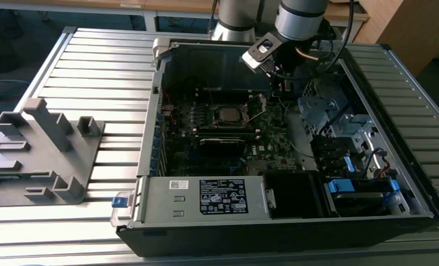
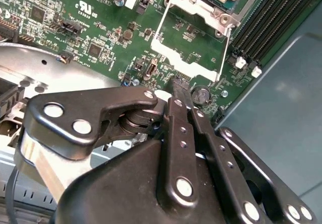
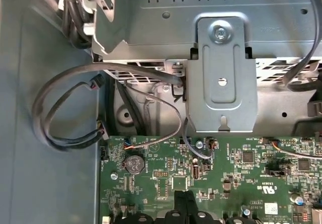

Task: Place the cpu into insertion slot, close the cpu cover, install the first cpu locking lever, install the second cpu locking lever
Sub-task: 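Close the cpu cover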

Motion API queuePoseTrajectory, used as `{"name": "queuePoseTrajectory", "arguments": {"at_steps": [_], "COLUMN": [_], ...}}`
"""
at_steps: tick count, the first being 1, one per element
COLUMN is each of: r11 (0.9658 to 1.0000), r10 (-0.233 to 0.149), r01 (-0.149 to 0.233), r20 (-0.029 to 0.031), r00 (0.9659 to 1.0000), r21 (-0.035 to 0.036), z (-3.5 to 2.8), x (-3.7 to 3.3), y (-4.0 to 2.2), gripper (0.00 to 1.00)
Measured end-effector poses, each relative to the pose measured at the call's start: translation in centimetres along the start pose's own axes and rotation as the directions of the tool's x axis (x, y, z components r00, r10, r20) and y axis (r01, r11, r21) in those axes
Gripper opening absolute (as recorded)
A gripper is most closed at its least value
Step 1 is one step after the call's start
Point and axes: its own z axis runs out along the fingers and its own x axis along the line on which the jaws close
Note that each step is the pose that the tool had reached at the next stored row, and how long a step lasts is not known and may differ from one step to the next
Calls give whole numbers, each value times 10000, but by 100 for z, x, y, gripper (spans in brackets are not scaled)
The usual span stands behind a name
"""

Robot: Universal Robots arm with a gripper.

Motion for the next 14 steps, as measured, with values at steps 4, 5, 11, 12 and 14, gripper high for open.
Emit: {"name": "queuePoseTrajectory", "arguments": {"at_steps": [4, 5, 11, 12, 14], "r11": [10000, 10000, 10000, 10000, 10000], "r10": [1, 2, 0, 0, 1], "r01": [-1, -2, 0, 0, -1], "r20": [2, 2, 4, 3, 2], "r00": [10000, 10000, 10000, 10000, 10000], "r21": [18, 20, 25, 25, 25], "z": [62, 74, 101, 101, 102], "x": [-1, -1, -2, -2, -2], "y": [4, 4, 5, 5, 5], "gripper": [11, 11, 11, 11, 11]}}
